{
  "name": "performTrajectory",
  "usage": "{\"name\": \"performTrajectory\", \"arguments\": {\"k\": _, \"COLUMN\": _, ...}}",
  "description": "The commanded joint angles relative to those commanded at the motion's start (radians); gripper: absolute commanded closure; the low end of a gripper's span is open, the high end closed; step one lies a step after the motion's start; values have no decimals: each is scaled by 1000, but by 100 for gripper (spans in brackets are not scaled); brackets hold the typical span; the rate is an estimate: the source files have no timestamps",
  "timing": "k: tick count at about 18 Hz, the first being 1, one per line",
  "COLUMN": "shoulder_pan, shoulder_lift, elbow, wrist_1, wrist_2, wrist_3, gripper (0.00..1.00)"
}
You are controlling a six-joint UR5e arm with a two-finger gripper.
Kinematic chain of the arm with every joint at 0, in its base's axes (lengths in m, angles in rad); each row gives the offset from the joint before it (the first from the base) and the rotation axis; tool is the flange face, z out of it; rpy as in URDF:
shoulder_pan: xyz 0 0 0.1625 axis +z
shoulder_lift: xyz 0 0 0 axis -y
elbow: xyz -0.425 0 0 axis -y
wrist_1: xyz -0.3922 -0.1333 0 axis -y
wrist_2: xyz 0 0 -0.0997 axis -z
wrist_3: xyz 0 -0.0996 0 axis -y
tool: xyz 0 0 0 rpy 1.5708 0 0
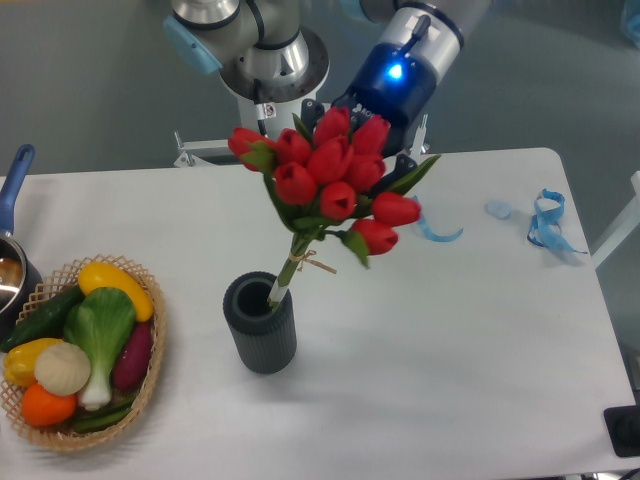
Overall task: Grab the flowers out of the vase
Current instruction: 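Lift the tulip bunch up out of the vase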
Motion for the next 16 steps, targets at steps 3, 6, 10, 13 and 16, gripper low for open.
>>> {"name": "performTrajectory", "arguments": {"k": 3, "shoulder_pan": -5, "shoulder_lift": -56, "elbow": 43, "wrist_1": 5, "wrist_2": 3, "wrist_3": 5, "gripper": 68}}
{"name": "performTrajectory", "arguments": {"k": 6, "shoulder_pan": -8, "shoulder_lift": -103, "elbow": 94, "wrist_1": 5, "wrist_2": 6, "wrist_3": 5, "gripper": 68}}
{"name": "performTrajectory", "arguments": {"k": 10, "shoulder_pan": -8, "shoulder_lift": -143, "elbow": 133, "wrist_1": 5, "wrist_2": 20, "wrist_3": 22, "gripper": 68}}
{"name": "performTrajectory", "arguments": {"k": 13, "shoulder_pan": -2, "shoulder_lift": -149, "elbow": 124, "wrist_1": 6, "wrist_2": 31, "wrist_3": 51, "gripper": 68}}
{"name": "performTrajectory", "arguments": {"k": 16, "shoulder_pan": 0, "shoulder_lift": -150, "elbow": 123, "wrist_1": 6, "wrist_2": 63, "wrist_3": 71, "gripper": 68}}
